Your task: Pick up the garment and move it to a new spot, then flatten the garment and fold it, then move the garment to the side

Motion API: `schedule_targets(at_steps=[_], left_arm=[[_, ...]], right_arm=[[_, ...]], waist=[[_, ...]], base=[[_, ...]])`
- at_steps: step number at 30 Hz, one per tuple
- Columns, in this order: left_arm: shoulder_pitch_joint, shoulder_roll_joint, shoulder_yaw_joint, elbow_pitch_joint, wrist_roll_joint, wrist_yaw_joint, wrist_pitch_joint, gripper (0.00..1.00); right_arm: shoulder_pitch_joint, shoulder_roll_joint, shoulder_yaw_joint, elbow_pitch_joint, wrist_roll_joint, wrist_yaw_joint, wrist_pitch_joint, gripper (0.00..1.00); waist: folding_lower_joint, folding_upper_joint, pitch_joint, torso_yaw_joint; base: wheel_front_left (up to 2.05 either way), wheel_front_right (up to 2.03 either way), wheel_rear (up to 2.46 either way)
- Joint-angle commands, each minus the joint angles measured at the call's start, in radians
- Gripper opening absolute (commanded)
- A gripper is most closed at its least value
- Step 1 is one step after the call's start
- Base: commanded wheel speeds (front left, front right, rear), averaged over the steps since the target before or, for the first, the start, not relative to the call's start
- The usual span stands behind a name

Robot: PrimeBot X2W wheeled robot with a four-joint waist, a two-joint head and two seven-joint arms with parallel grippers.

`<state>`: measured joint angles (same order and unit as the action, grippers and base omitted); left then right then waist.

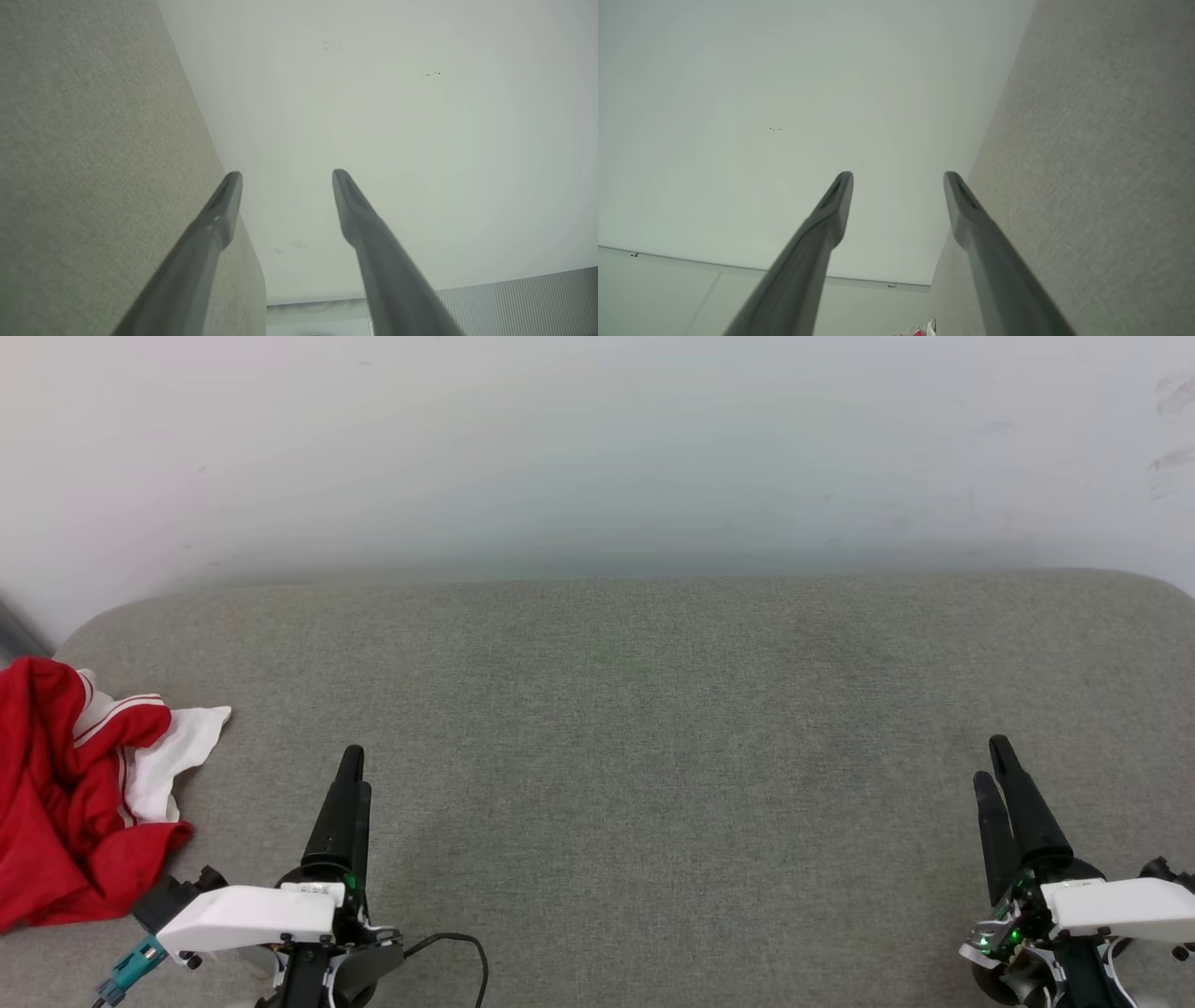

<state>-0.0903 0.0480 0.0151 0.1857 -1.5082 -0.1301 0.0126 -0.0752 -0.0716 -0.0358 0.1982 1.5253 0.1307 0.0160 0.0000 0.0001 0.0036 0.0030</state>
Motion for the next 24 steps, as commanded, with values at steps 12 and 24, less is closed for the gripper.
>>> schedule_targets(at_steps=[12, 24], left_arm=[[-0.026, 0.009, -0.034, -0.037, 0.258, -0.001, -0.055, 1.0], [-0.024, 0.014, -0.058, -0.027, 0.57, -0.001, -0.093, 1.0]], right_arm=[[-0.002, -0.03, 0.013, -0.035, -0.272, 0.0, -0.059, 1.0], [0.003, -0.014, 0.002, -0.032, -0.639, 0.0, -0.096, 1.0]], waist=[[0.0, -0.0001, -0.003, 0.003], [0.0, -0.0001, -0.006, 0.006]], base=[[0.0, 0.0, 0.0], [0.0, 0.0, 0.0]])
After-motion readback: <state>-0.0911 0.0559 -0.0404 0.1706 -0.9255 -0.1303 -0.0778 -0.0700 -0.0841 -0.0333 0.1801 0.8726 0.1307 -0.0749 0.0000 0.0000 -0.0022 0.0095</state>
